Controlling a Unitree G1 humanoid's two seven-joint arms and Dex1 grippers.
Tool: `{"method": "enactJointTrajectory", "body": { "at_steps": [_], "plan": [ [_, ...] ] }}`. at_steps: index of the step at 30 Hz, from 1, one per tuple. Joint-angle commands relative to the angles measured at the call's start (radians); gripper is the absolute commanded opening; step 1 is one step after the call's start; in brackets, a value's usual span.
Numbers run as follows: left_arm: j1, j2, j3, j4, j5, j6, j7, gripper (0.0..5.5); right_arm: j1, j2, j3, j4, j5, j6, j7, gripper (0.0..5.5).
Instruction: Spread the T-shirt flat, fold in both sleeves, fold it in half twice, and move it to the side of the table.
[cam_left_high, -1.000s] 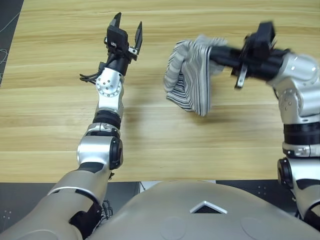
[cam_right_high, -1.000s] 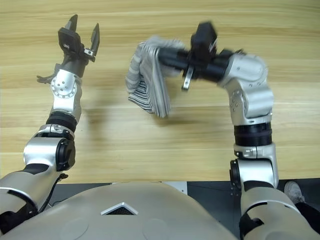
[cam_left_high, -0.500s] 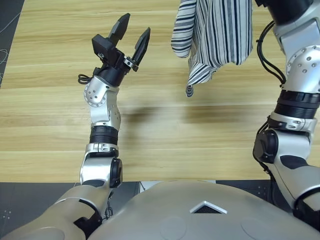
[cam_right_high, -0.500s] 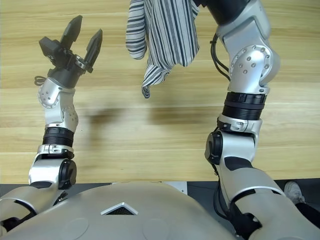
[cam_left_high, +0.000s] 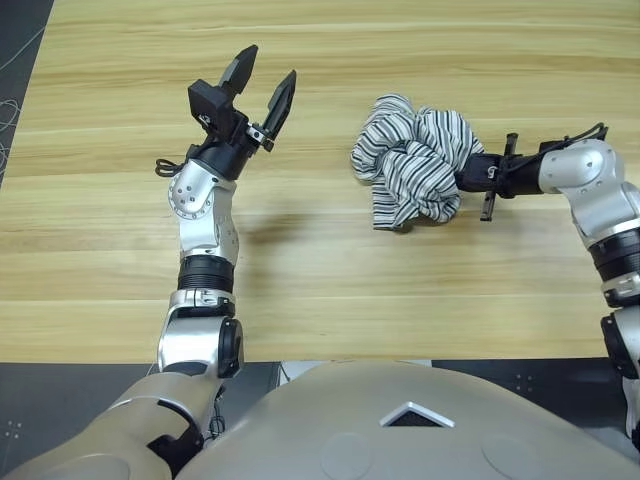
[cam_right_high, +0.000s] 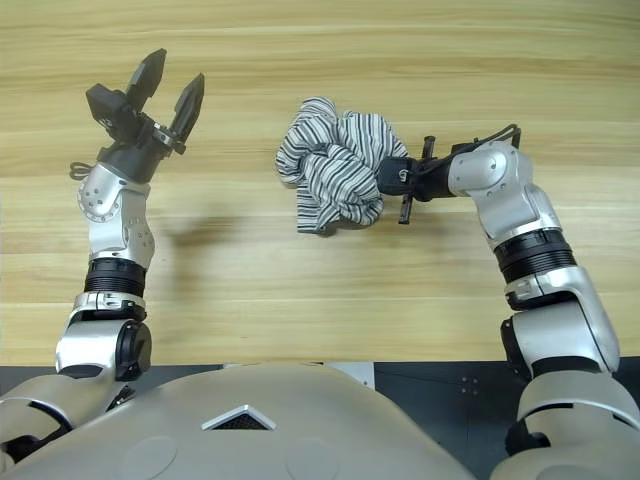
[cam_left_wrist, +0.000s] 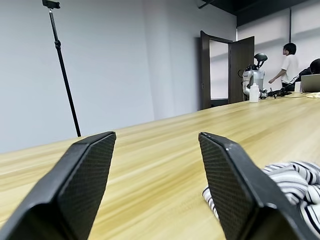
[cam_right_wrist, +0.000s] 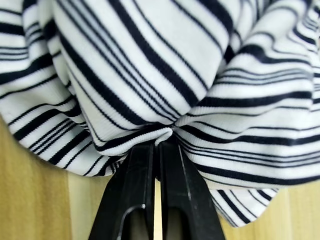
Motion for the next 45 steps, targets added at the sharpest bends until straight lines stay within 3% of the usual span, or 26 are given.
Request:
{"method": "enactJointTrajectory", "body": {
  "at_steps": [1,5,9,14,18,24,39,45],
  "plan": [
    [0.060,0.000,-0.096,-0.041,0.095,-0.006,-0.034,3.24,-0.047,-0.032,-0.079,-0.063,0.034,0.030,0.027,0.41],
    [0.080,0.004,-0.145,-0.056,0.164,-0.014,-0.020,3.72,0.026,-0.130,-0.123,-0.220,0.119,0.068,0.184,1.15],
    [0.082,0.007,-0.174,-0.065,0.200,-0.011,-0.013,3.72,0.104,-0.210,-0.214,-0.405,0.342,0.143,0.372,1.86],
    [0.095,0.011,-0.189,-0.092,0.198,-0.004,-0.026,3.72,0.060,-0.168,-0.289,-0.430,0.469,0.168,0.407,1.86],
    [0.097,0.009,-0.195,-0.096,0.193,-0.002,-0.028,3.72,-0.051,0.049,-0.258,-0.332,0.412,0.242,0.182,1.86],
    [0.100,0.001,-0.197,-0.088,0.191,-0.005,-0.023,3.72,-0.101,0.202,-0.196,-0.156,0.276,0.184,0.012,1.86],
    [0.118,-0.015,-0.196,-0.081,0.189,-0.010,-0.013,3.72,-0.141,0.257,-0.196,0.106,0.160,0.077,-0.067,1.86],
    [0.122,-0.017,-0.195,-0.080,0.193,-0.009,-0.010,3.72,-0.150,0.267,-0.203,0.143,0.160,0.066,-0.073,0.75]
  ]
}}
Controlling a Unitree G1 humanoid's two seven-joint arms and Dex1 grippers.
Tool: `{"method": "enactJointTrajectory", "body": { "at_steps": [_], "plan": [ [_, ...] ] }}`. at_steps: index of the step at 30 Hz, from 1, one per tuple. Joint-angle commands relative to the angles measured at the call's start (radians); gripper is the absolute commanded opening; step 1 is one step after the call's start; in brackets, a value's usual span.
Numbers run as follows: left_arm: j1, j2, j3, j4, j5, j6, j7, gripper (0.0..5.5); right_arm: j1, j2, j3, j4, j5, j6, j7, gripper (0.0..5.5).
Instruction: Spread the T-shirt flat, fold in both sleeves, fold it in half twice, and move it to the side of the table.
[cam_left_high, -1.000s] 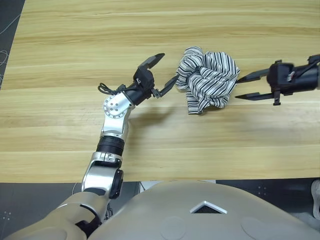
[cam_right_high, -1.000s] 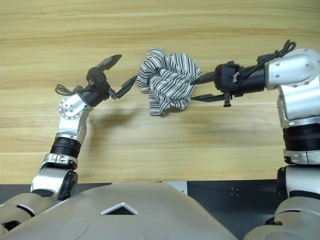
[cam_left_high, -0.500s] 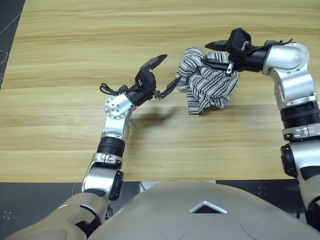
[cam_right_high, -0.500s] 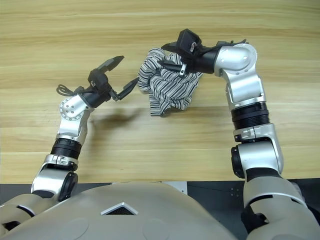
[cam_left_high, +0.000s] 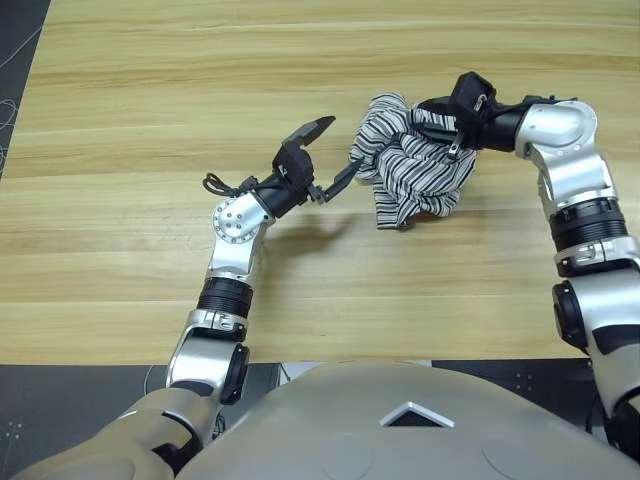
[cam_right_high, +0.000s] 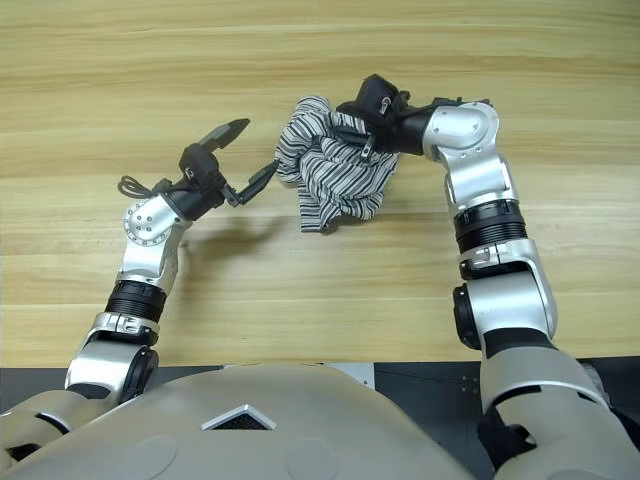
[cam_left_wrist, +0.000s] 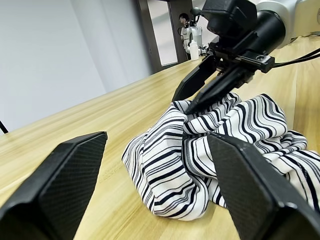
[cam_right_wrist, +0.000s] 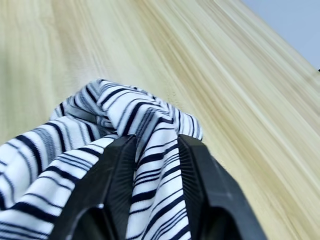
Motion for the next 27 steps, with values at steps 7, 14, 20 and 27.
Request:
{"method": "enactJointTrajectory", "body": {
  "at_steps": [7,14,20,27],
  "plan": [
    [0.006,0.001,-0.001,0.006,0.000,-0.005,0.009,3.72,-0.022,0.004,-0.011,-0.003,-0.005,-0.005,0.004,0.13],
    [-0.002,-0.001,0.000,0.016,0.003,-0.005,0.014,3.72,-0.063,0.023,-0.014,0.007,-0.016,-0.038,-0.029,0.13],
    [-0.051,0.007,0.021,0.072,0.005,-0.025,0.028,3.72,-0.657,0.049,-0.096,0.365,-0.052,-0.109,-0.242,0.13],
    [-0.094,-0.004,0.033,0.118,0.009,-0.048,0.055,3.72,-1.109,0.024,-0.122,0.619,-0.088,-0.098,-0.403,0.13]
  ]
}}
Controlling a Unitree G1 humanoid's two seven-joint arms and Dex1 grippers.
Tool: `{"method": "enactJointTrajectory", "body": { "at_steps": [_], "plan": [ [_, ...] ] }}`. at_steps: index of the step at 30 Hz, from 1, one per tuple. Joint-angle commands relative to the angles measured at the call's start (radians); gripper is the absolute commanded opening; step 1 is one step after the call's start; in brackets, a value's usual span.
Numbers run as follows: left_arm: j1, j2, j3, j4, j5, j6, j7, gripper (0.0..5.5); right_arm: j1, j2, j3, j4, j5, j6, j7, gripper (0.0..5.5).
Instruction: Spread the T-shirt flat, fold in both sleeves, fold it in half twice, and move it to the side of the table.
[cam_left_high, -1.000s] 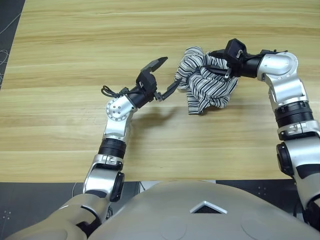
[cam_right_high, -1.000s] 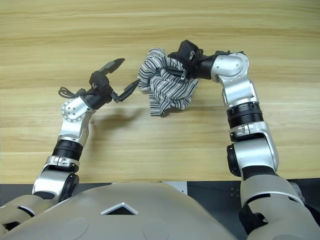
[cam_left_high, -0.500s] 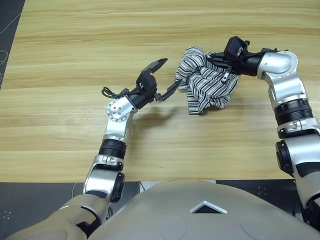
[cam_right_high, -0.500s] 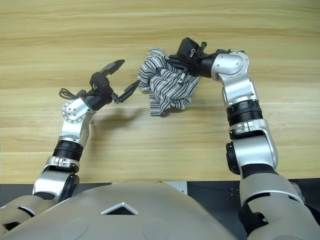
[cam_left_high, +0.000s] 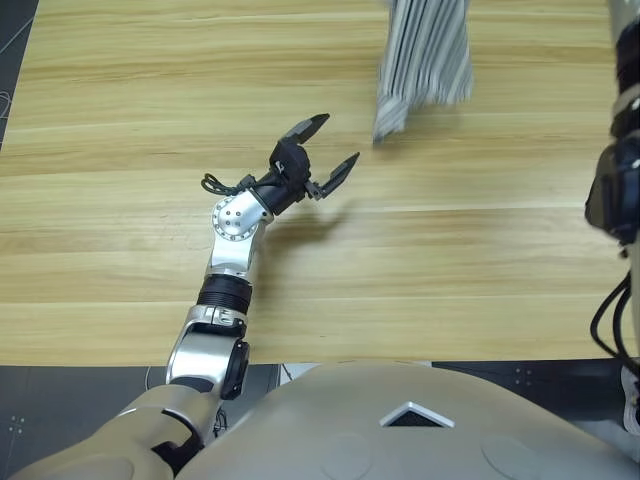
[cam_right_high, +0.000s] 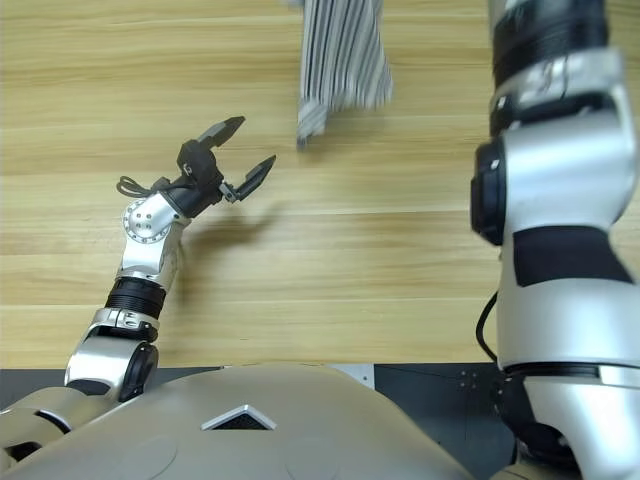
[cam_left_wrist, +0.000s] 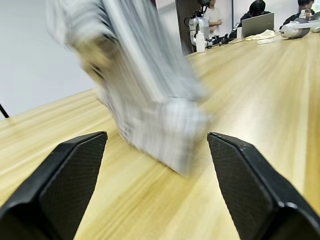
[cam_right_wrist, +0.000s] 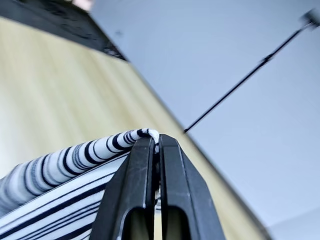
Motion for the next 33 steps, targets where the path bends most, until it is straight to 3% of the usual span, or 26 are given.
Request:
{"method": "enactJointTrajectory", "body": {
  "at_steps": [1,7,9,10,14,16,18,20,25,33],
  "plan": [
    [-0.067,-0.004,0.020,0.066,0.009,-0.040,0.029,3.72,-0.375,-0.024,-0.078,0.154,-0.011,-0.018,-0.118,0.13],
    [-0.086,-0.009,0.025,0.100,0.002,-0.071,0.036,3.72,-0.460,-0.049,-0.178,0.181,0.036,-0.056,-0.075,0.13],
    [-0.075,0.009,0.030,0.089,0.011,-0.086,0.040,3.72,-0.388,-0.074,-0.196,0.144,0.066,-0.031,0.055,0.13],
    [-0.065,0.028,0.044,0.069,-0.003,-0.085,0.033,3.72,-0.279,-0.098,-0.201,0.047,0.117,0.031,0.202,0.13],
    [-0.019,0.158,0.158,-0.032,-0.110,-0.050,-0.007,3.72,0.494,-0.327,-0.166,-0.809,0.520,0.550,0.693,0.13],
    [-0.031,0.252,0.235,0.030,-0.099,-0.048,0.047,3.72,0.834,-0.384,-0.079,-0.873,0.486,0.429,0.821,0.13],
    [-0.029,0.317,0.285,0.082,-0.099,-0.049,0.068,3.72,1.030,-0.375,0.034,-0.766,0.352,0.256,0.862,0.13],
    [-0.004,0.335,0.311,0.063,-0.134,-0.036,0.044,3.72,1.081,-0.336,0.088,-0.689,0.265,0.220,0.820,0.13],
    [0.033,0.316,0.282,-0.022,-0.137,-0.020,0.016,3.72,1.091,-0.288,0.113,-0.816,0.258,0.272,0.803,0.13],
    [0.038,0.265,0.205,-0.145,-0.139,0.059,-0.013,3.72,1.150,-0.283,0.079,-1.231,0.565,0.529,0.884,0.13]
  ]
}}
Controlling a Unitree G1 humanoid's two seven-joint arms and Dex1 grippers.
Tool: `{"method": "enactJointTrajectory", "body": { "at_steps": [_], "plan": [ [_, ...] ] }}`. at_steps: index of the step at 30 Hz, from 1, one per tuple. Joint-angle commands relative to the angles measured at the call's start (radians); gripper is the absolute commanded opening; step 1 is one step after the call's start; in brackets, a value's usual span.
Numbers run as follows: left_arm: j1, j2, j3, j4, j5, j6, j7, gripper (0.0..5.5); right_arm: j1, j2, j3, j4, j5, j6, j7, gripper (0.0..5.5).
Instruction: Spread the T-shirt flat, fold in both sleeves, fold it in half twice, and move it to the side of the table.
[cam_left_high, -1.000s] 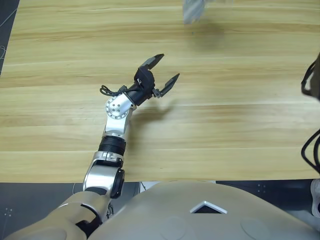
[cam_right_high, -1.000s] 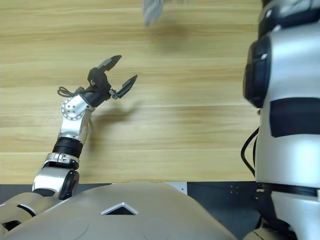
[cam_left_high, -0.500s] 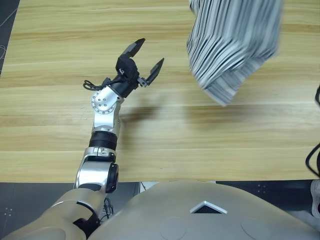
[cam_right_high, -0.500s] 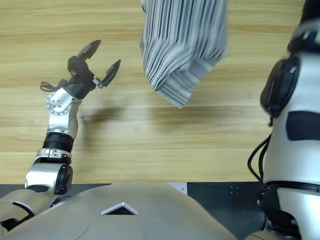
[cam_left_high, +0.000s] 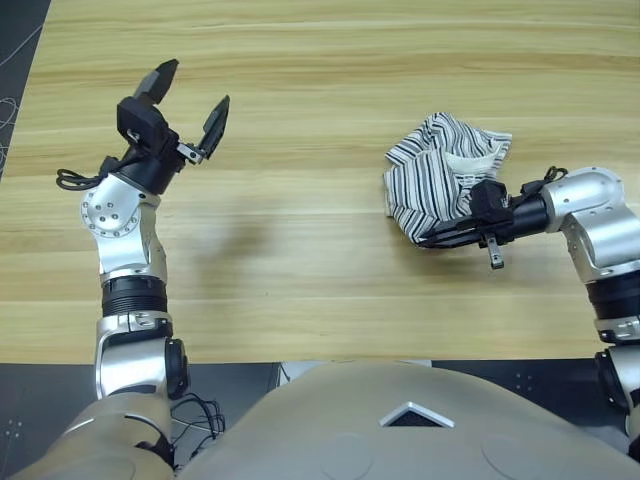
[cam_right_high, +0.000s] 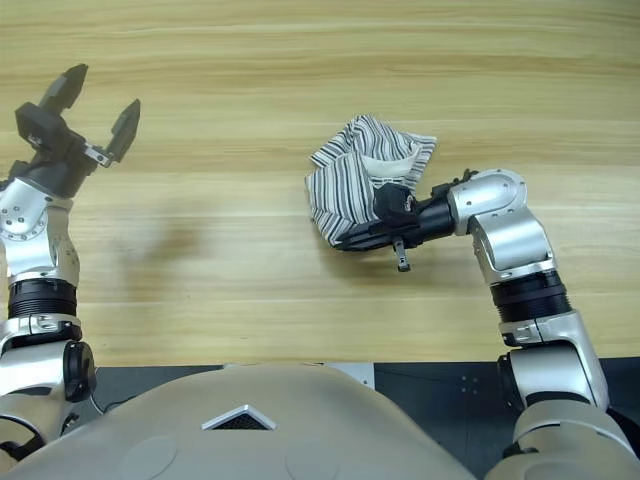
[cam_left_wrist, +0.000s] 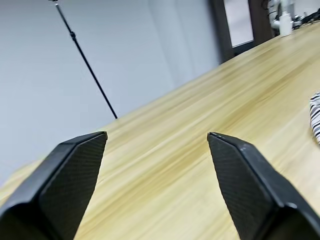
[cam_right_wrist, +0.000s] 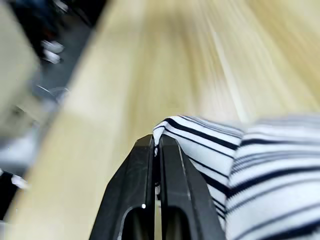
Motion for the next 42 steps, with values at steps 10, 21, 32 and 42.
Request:
{"method": "enactJointTrajectory", "body": {
  "at_steps": [10,21,32,42],
  "plan": [
    [0.063,-0.070,-0.159,-0.156,0.088,0.055,-0.018,3.72,0.005,0.176,0.181,-0.029,-0.125,0.077,-0.229,0.90],
    [-0.019,-0.133,-0.325,-0.242,0.185,0.124,-0.035,3.72,-0.024,0.120,0.052,-0.202,0.250,0.326,-0.072,1.50],
    [-0.210,-0.246,-0.465,-0.065,0.344,0.295,-0.020,3.87,-0.253,-0.116,-0.132,0.272,-0.050,-0.010,-0.045,1.65],
    [-0.157,-0.180,-0.449,-0.175,0.312,0.364,-0.078,4.62,-0.281,-0.086,-0.040,0.507,-0.327,-0.346,-0.109,2.51]
  ]
}}
